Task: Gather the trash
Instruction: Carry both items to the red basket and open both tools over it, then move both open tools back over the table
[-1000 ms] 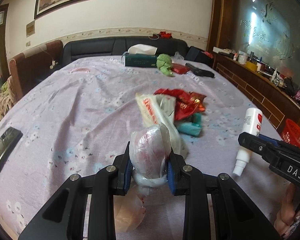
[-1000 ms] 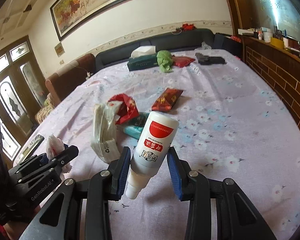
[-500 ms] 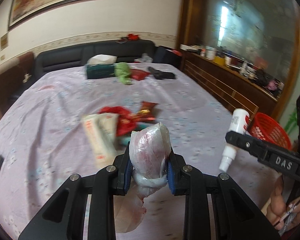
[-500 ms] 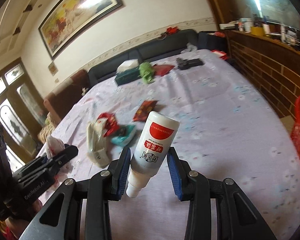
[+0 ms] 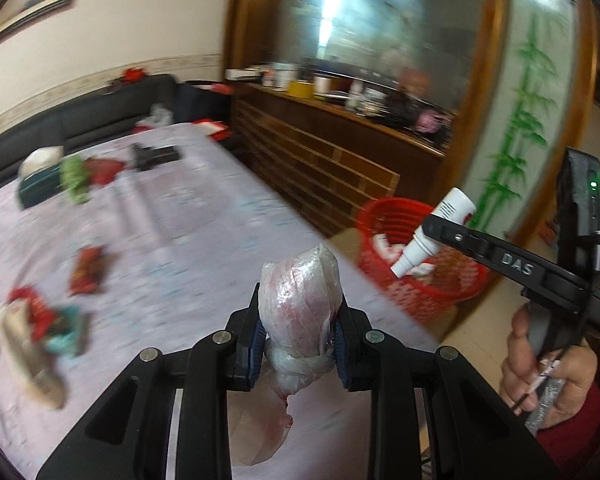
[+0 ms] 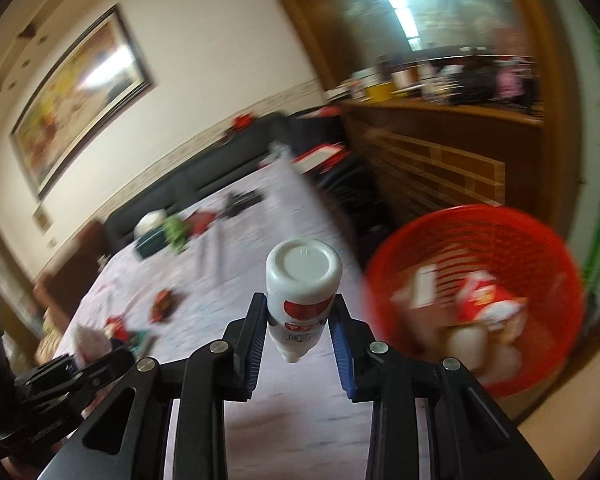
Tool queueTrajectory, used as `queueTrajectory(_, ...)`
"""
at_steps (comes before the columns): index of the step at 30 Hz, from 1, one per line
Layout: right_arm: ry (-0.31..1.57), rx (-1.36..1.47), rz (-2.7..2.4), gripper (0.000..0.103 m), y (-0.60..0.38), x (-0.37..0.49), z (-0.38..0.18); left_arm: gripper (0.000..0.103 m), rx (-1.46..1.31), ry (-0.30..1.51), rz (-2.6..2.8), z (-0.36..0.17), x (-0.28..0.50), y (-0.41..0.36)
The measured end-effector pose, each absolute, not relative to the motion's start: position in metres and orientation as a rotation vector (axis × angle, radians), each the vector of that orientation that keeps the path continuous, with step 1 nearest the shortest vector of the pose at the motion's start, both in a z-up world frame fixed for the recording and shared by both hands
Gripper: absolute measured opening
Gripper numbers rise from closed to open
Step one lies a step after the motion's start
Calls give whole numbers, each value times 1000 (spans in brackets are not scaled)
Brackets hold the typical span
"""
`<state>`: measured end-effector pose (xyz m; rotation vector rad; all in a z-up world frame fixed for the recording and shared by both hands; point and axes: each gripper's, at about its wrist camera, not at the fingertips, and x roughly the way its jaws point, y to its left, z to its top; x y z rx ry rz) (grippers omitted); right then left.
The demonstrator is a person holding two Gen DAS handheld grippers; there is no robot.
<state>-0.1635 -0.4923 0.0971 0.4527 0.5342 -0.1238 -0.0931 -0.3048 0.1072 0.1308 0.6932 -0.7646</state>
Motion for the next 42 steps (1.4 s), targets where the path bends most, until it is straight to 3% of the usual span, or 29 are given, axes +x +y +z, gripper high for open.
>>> queueTrajectory(12,530,510,-303,34,-609,-182,94,28,104,756,-1013,110,-89,-449)
queueTrajectory(13,544,514,-309,34,-614,-179,92,33,103,757,-1017,108,-87,-458)
queueTrajectory(14,551,520,-316,38,-619,-179,89,49,103,764,-1014,106,-86,-462)
queueTrajectory(15,557,520,-329,44,-624,-180,88,59,98,770,-1008,105,-84,-463)
queueTrajectory(16,554,519,-340,54,-626,-182,87,59,87,767,-1001,103,-83,-461)
queueTrajectory(29,506,553,-300,55,-601,-203,85,61,118,759,-838,94,-90,-353)
queueTrajectory(42,669,392,47,55,-438,-129,68,63,-36,766,-488,84,-73,-167)
